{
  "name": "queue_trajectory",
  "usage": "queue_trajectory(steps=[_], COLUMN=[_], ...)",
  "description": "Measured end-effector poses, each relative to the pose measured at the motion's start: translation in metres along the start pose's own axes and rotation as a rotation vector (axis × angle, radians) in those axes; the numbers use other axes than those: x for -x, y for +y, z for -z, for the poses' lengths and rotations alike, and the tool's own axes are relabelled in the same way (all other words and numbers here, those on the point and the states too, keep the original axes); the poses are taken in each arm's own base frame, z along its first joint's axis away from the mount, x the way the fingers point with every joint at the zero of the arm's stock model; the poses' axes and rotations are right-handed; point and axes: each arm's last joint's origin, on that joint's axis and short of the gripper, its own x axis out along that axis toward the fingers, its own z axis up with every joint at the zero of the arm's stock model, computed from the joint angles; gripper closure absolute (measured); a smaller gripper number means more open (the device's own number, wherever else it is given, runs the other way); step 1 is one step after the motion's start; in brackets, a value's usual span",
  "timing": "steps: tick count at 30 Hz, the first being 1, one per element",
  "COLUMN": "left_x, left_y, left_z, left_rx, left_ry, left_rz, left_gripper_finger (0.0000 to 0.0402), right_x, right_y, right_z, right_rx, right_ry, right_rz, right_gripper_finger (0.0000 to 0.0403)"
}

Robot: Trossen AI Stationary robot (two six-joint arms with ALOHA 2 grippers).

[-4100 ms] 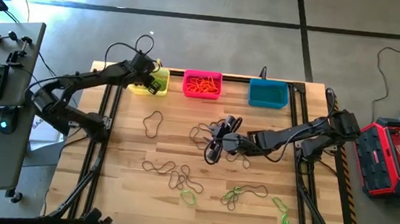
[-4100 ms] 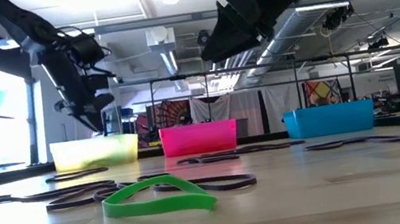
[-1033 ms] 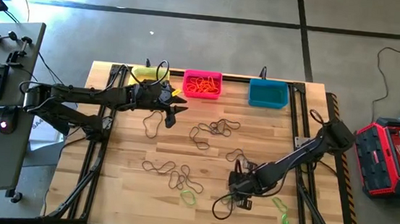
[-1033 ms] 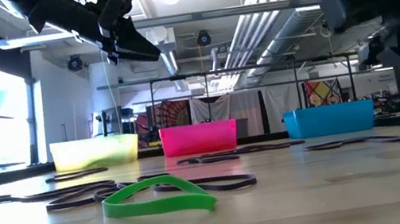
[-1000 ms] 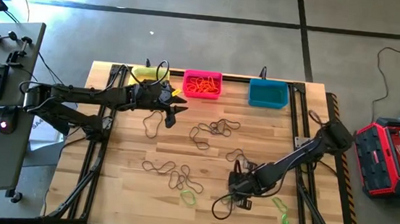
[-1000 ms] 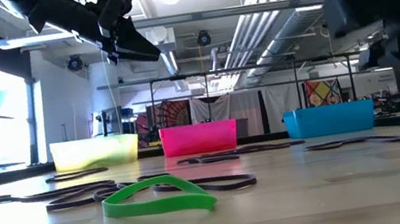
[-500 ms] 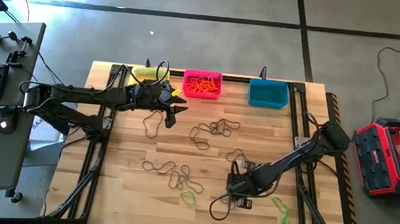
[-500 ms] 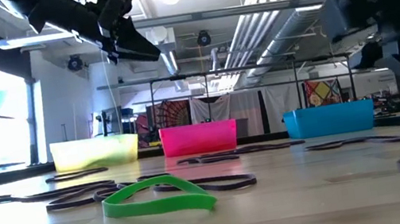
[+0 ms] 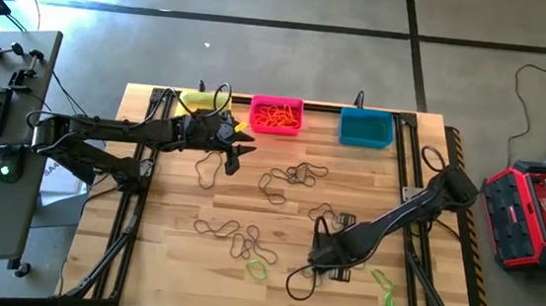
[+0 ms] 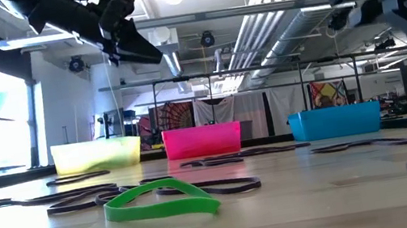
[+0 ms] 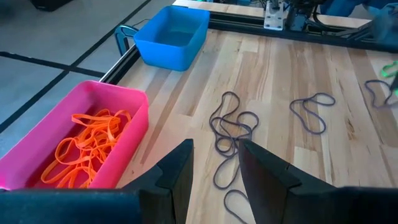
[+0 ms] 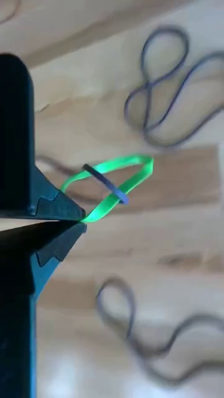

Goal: Sort rubber bands into baskets
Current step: Put the green rubber band into the yellow bin

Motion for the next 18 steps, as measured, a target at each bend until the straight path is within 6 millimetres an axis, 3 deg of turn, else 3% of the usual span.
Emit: queue_trajectory(steps=[10,18], left_x=[0.000,0.000], left_y=[0.000,0.000], left_z=[0.002,0.002], left_rx=[0.000,0.000], left_ry=[0.020,0.020], left_rz=[0.001,0.000], left_gripper_finger=[0.0281,0.0281], right_x=[0.034,0.041], right_y=[-0.023,-0.037], right_z=[0.007,0.006], right_rx=[-0.026,0.053], right_ry=[0.155,0.006], right_rz=[0.217,0.552], right_gripper_finger=[0.0402,0.0403])
